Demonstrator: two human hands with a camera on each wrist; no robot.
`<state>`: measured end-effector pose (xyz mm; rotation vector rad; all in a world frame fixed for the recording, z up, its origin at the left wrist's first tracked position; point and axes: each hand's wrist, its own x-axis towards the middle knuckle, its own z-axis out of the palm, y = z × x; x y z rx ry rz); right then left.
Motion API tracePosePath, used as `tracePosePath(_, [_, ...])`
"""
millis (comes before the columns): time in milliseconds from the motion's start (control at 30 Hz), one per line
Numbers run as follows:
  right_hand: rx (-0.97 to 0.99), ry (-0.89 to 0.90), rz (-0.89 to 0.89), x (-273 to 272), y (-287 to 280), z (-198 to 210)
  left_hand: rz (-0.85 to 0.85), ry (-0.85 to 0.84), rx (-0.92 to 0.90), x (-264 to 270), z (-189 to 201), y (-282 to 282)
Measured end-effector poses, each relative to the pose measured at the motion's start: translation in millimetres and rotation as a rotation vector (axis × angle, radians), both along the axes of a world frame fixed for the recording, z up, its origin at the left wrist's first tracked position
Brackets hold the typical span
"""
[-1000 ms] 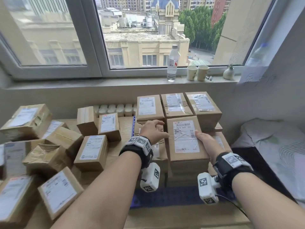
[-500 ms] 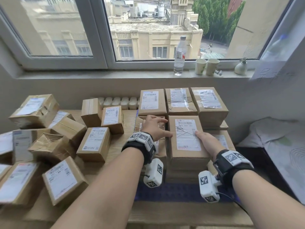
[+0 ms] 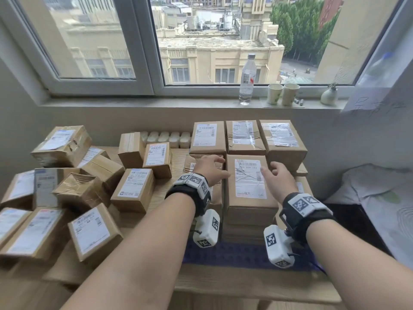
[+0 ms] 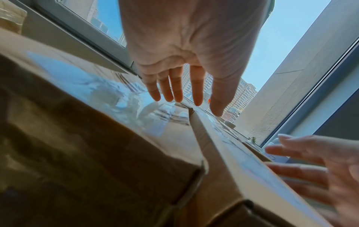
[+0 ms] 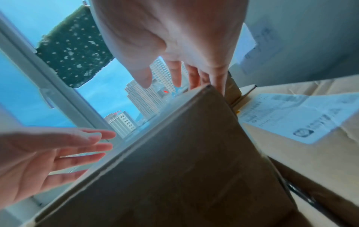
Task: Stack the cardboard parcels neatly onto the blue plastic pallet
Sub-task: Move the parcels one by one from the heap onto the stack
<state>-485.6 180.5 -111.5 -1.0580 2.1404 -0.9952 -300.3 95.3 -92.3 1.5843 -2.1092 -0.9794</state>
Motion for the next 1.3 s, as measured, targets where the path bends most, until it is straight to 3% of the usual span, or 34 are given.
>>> tracePosePath(167, [-0.109, 0.274, 0.104, 17.5, 1.5, 31.5, 0.045, -0.016, -0.061, 8.6, 13.0, 15.5])
tracePosePath(633, [-0.119, 0.617, 0.438, 132.6, -8.7, 51.5, 0.165, -0.278, -0.196, 107.4, 24.2, 39.6])
tracePosePath(1000, [-0.098, 0.647, 0.572, 296.5, -35.0, 52.3, 0.281, -0.298, -0.182, 277.0, 30.3, 36.4])
tracePosePath(1300, [-0.054, 0.617, 0.644, 417.9, -49.5, 34.1, 0.363, -0.285, -0.124, 406.2, 12.2, 36.1])
